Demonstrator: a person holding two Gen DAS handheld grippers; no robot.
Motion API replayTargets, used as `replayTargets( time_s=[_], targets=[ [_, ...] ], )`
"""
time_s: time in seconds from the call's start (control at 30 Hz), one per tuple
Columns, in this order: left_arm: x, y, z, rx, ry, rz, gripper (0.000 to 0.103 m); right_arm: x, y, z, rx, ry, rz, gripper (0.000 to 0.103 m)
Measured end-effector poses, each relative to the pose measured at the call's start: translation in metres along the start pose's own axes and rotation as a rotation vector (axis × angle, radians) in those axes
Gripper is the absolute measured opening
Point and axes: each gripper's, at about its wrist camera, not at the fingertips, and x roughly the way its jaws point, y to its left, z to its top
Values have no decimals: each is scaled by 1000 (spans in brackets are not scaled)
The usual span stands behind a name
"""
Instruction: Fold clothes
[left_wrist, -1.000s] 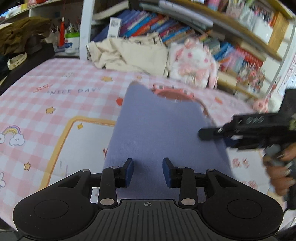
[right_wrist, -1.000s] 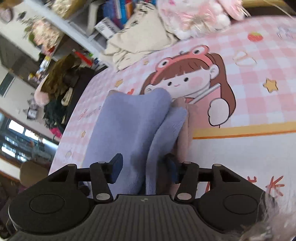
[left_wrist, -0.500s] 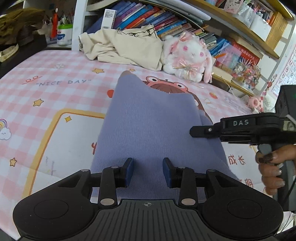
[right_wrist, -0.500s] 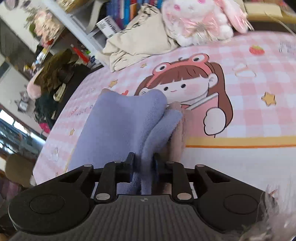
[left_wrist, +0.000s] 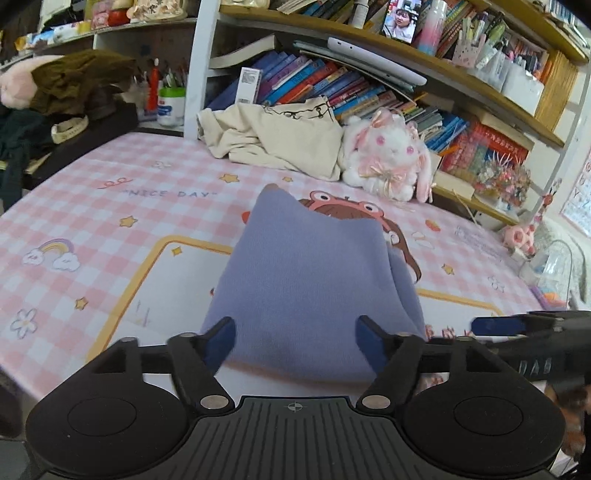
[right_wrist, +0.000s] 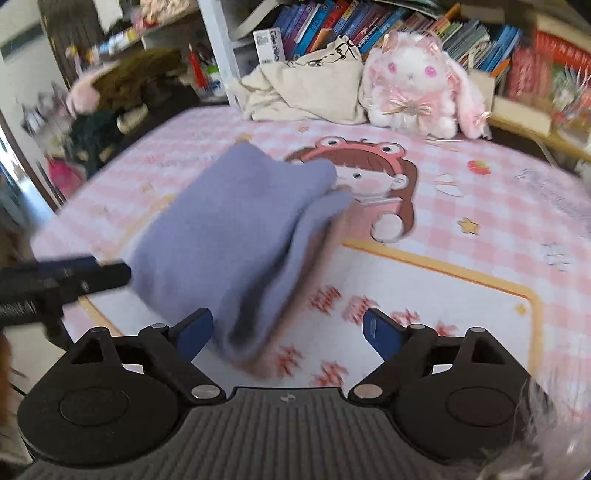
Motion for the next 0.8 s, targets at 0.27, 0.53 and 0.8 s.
replayTargets(
  time_s=[0.27,0.53,0.8],
  targets=[
    [7,4,-4,95,63,-45,89,-1,17,-15,46,24,-54,90],
    [14,39,1,133,111,-148,89,-2,46,-22,195,-10,-148,90],
    [17,67,9,185,150,-230,89,4,73,-32,324,-7,-219,90]
  ],
)
